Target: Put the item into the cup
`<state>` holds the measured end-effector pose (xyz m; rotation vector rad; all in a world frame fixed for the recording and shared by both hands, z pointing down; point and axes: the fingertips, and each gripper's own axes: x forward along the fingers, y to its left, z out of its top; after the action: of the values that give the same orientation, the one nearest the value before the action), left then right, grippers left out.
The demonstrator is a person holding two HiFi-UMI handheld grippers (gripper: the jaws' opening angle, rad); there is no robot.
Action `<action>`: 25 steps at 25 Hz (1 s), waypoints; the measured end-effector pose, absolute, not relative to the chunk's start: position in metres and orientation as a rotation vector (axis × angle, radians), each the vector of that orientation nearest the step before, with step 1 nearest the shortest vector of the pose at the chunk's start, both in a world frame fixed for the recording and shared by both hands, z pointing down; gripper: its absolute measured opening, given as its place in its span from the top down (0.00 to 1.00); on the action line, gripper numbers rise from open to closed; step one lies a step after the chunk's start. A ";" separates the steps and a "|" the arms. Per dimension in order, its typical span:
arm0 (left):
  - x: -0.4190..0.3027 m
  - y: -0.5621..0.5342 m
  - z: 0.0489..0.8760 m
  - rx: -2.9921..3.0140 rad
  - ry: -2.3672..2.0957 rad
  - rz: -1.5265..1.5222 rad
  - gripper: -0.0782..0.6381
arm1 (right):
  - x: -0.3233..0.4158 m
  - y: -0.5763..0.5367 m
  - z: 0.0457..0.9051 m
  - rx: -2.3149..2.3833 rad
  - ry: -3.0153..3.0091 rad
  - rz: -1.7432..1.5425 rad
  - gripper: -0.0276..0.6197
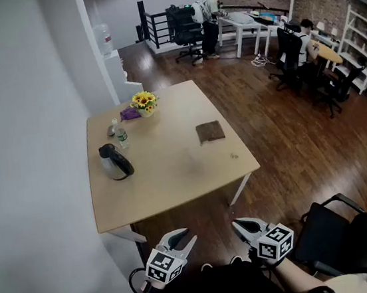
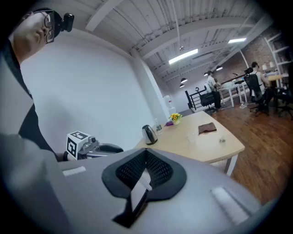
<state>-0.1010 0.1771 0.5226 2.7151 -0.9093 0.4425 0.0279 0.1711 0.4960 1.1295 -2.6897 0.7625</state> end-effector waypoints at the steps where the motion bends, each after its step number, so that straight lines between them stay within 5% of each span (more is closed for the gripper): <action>1: -0.102 0.177 0.523 2.715 -0.911 0.443 0.75 | 0.027 0.171 0.496 1.129 -2.691 0.762 0.95; 25: -0.102 0.127 0.532 2.671 -0.987 0.467 0.73 | 0.049 0.110 0.507 1.094 -2.674 0.721 0.95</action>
<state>-0.1018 0.1268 0.5318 2.6712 -0.9868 0.4672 0.0490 0.1099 0.5069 1.0936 -2.6735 0.7214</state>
